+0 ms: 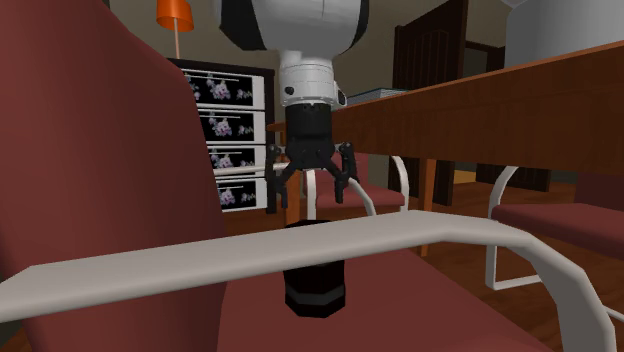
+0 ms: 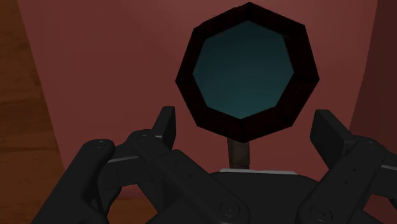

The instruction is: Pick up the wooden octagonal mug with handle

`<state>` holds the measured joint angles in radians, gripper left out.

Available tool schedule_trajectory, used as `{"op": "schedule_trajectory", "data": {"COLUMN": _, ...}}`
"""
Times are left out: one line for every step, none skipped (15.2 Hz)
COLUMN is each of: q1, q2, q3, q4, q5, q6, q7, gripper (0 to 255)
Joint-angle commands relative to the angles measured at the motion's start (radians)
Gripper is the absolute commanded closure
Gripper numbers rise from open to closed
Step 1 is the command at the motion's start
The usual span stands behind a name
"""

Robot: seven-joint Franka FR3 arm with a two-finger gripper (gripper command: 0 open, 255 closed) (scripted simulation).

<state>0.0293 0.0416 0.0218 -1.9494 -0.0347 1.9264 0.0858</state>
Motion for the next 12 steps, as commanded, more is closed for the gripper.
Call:
{"op": "schedule_trajectory", "data": {"q1": 0.005, "q2": 0.077, "q3": 0.003, "q4": 0.064, "q5": -0.020, "q6": 0.008, "q7": 0.009, "gripper": 0}}
{"op": "schedule_trajectory", "data": {"q1": 0.007, "q2": 0.118, "q3": 0.004, "q4": 0.102, "q5": -0.030, "q6": 0.009, "q7": 0.013, "gripper": 0}}
{"op": "schedule_trajectory", "data": {"q1": 0.010, "q2": 0.160, "q3": 0.005, "q4": 0.142, "q5": -0.040, "q6": 0.008, "q7": 0.017, "gripper": 0}}
{"op": "schedule_trajectory", "data": {"q1": 0.011, "q2": 0.163, "q3": 0.004, "q4": 0.133, "q5": -0.040, "q6": 0.020, "q7": 0.018, "gripper": 0}}
{"op": "schedule_trajectory", "data": {"q1": 0.011, "q2": 0.168, "q3": 0.004, "q4": 0.125, "q5": -0.041, "q6": 0.032, "q7": 0.019, "gripper": 0}}
{"op": "schedule_trajectory", "data": {"q1": 0.011, "q2": 0.172, "q3": 0.004, "q4": 0.117, "q5": -0.041, "q6": 0.045, "q7": 0.019, "gripper": 0}}
{"op": "schedule_trajectory", "data": {"q1": 0.011, "q2": 0.176, "q3": 0.004, "q4": 0.109, "q5": -0.042, "q6": 0.057, "q7": 0.020, "gripper": 0}}
{"op": "schedule_trajectory", "data": {"q1": 0.011, "q2": 0.181, "q3": 0.004, "q4": 0.102, "q5": -0.042, "q6": 0.069, "q7": 0.021, "gripper": 0}}
{"op": "schedule_trajectory", "data": {"q1": 0.011, "q2": 0.185, "q3": 0.004, "q4": 0.094, "q5": -0.043, "q6": 0.081, "q7": 0.022, "gripper": 0}}
{"op": "schedule_trajectory", "data": {"q1": 0.011, "q2": 0.190, "q3": 0.003, "q4": 0.087, "q5": -0.043, "q6": 0.093, "q7": 0.023, "gripper": 0}}
{"op": "schedule_trajectory", "data": {"q1": 0.011, "q2": 0.193, "q3": 0.003, "q4": 0.083, "q5": -0.044, "q6": 0.100, "q7": 0.024, "gripper": 0}}
{"op": "schedule_trajectory", "data": {"q1": 0.011, "q2": 0.193, "q3": 0.003, "q4": 0.083, "q5": -0.044, "q6": 0.100, "q7": 0.024, "gripper": 0}}
